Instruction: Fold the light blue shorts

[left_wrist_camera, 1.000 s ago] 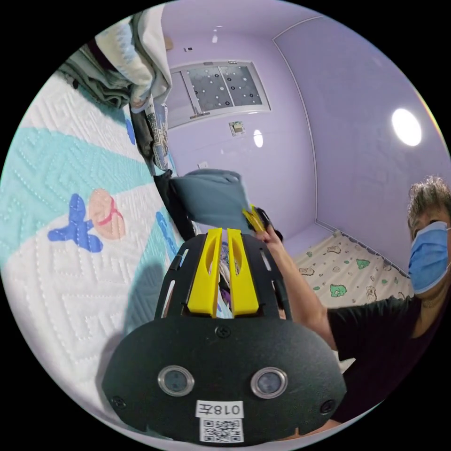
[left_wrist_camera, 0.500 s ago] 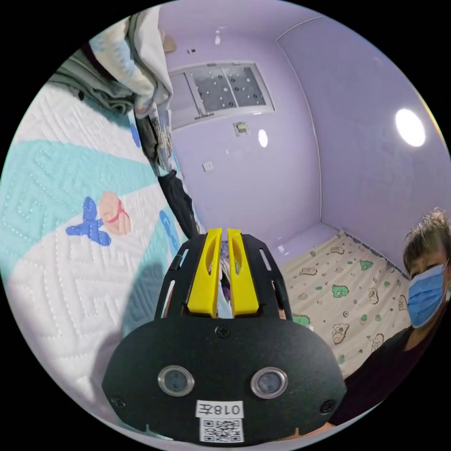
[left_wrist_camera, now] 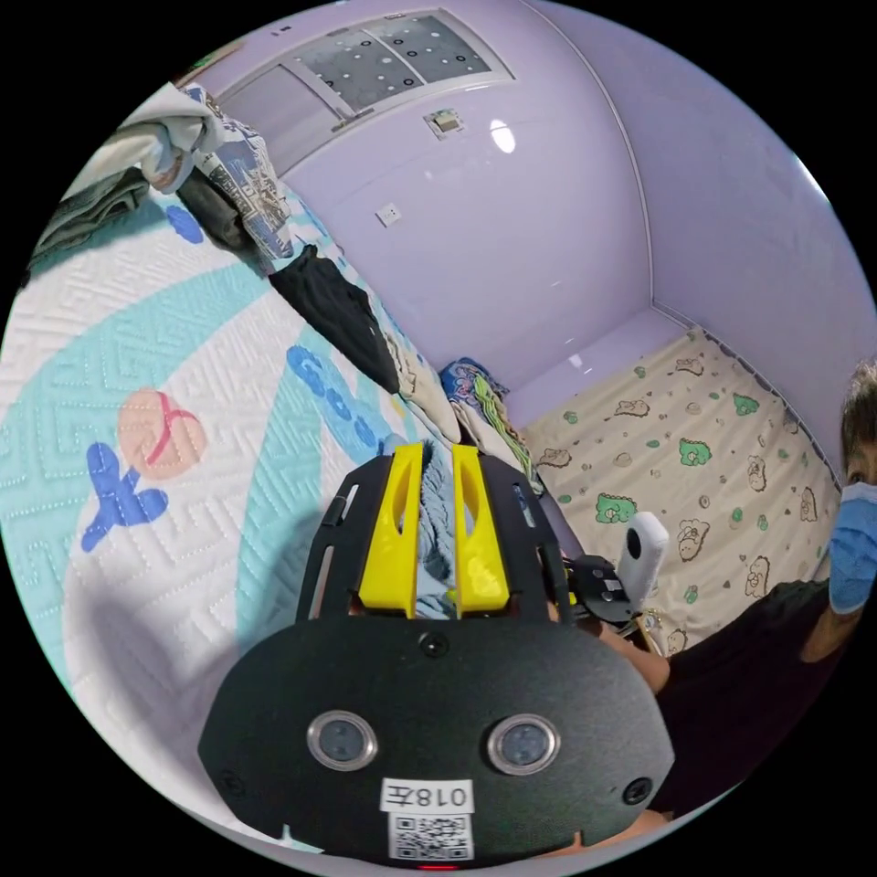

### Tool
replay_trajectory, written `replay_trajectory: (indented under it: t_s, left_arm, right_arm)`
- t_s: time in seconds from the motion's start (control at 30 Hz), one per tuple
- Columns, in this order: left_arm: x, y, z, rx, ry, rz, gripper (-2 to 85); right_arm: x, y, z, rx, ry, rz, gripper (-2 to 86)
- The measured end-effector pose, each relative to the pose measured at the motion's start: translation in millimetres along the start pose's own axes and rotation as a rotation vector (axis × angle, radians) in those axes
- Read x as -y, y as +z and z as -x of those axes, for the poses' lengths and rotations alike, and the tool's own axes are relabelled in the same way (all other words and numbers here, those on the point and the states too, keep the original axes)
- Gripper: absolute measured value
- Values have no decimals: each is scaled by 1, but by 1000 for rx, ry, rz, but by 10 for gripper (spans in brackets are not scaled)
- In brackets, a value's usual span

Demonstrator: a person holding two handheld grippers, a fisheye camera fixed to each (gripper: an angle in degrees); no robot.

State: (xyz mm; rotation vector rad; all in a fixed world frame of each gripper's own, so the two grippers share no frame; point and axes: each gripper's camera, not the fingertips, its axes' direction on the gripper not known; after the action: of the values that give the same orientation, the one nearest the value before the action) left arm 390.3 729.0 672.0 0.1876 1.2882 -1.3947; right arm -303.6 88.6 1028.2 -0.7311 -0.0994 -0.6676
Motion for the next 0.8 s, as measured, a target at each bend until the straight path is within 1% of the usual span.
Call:
replay_trajectory:
  t_s: [0.07, 0.13, 0.27, 0.33, 0.4, 0.47, 0.5, 0.53, 0.57, 0.63, 0.67, 0.7, 0.8]
  left_arm:
    - [9, 0, -11, -22, 23, 34, 59]
    - [20, 6, -33, -35, 80, 106, 59]
    - [33, 17, -72, -72, 174, 202, 65]
    - [40, 14, -93, -116, 205, 200, 71]
    - [44, 7, -106, -96, 212, 191, 75]
    - [49, -2, -125, -88, 250, 175, 80]
    - [51, -8, -147, -69, 323, 166, 84]
    - [52, -14, -178, 1, 444, 162, 88]
    - [50, -17, -196, 49, 518, 160, 92]
    - [33, -22, -274, 226, 835, 162, 107]
    - [28, -22, -291, 264, 900, 166, 110]
    - [19, -20, -324, 317, 1014, 178, 119]
    - [5, -8, -400, 382, 1259, 246, 136]
  right_arm:
    - [-22, -17, -32, 164, 154, -71, 62]
    - [-44, -29, -57, 276, 253, -144, 56]
    - [-102, -45, -105, 611, 378, -330, 51]
    - [-125, -47, -115, 661, 421, -382, 50]
    - [-145, -49, -121, 676, 455, -404, 49]
    - [-173, -53, -130, 743, 490, -479, 47]
    - [-179, -54, -132, 766, 498, -495, 47]
    - [-190, -56, -137, 808, 508, -517, 46]
    - [-200, -60, -140, 839, 505, -529, 46]
    - [-213, -69, -143, 861, 486, -541, 46]
    - [-219, -76, -144, 867, 465, -536, 46]
    - [-221, -80, -144, 868, 454, -529, 46]
    - [-231, -101, -137, 856, 362, -463, 46]
